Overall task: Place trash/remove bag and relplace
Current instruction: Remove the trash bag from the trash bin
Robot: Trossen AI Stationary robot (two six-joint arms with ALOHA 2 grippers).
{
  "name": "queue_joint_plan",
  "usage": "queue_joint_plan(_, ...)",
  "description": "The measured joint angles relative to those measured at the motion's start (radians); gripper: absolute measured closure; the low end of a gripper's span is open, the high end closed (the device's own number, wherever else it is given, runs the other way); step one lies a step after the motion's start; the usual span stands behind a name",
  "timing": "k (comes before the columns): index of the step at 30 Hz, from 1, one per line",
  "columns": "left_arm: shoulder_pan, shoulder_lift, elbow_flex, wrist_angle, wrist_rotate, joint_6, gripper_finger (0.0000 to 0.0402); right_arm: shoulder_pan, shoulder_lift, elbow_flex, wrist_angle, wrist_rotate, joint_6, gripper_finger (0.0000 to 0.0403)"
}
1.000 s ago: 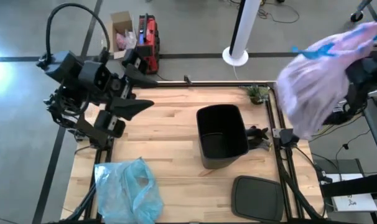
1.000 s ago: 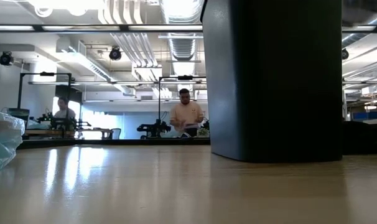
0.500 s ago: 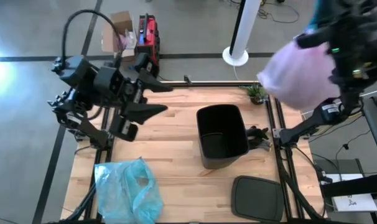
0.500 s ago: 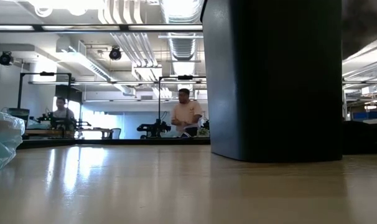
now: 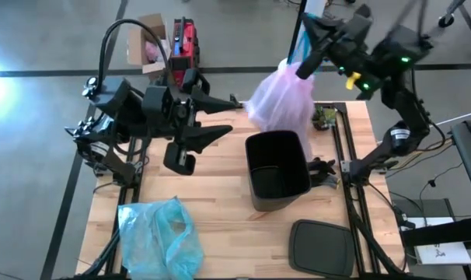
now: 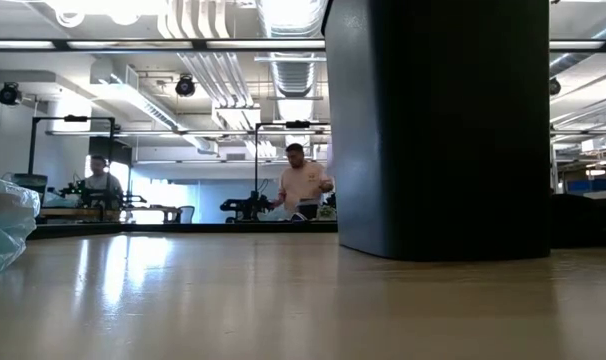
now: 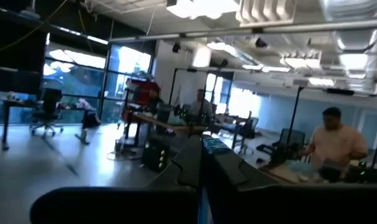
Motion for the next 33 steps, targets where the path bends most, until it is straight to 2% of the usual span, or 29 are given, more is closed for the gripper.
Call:
queue_joint_plan(9, 0.000, -0.082, 0.000, -0.188, -0.001, 0.057, 0.0228, -0.074, -0.005, 0.000, -0.291, 0.019, 0.159, 0.0403)
queue_joint_plan(14, 0.000, -0.142, 0.000, -0.284, -0.001, 0.057, 0.0219, -0.073, -0.025, 0.000, -0.326, 0.168, 0.134, 0.0403)
queue_joint_plan(20, 0.000, -0.183, 0.000, -0.373, 0.003, 0.052, 0.0216, -0.073, -0.062, 0.002, -0.376, 0.235, 0.197, 0.0403)
queue_joint_plan(28, 0.000, -0.146, -0.032, -0.432, 0.020, 0.020, 0.0214, -0.062, -0.045, -0.039, -0.856, 0.170, 0.592, 0.0403)
queue_joint_plan(30, 0.000, -0.136, -0.045, -0.447, 0.020, 0.020, 0.0215, -0.046, -0.043, -0.083, -0.925, 0.164, 0.659, 0.0403)
queue_joint_plan(33, 0.000, -0.132, -0.070, -0.474, 0.020, 0.015, 0.0217, 0.002, -0.058, -0.160, -0.923, 0.130, 0.689, 0.0391)
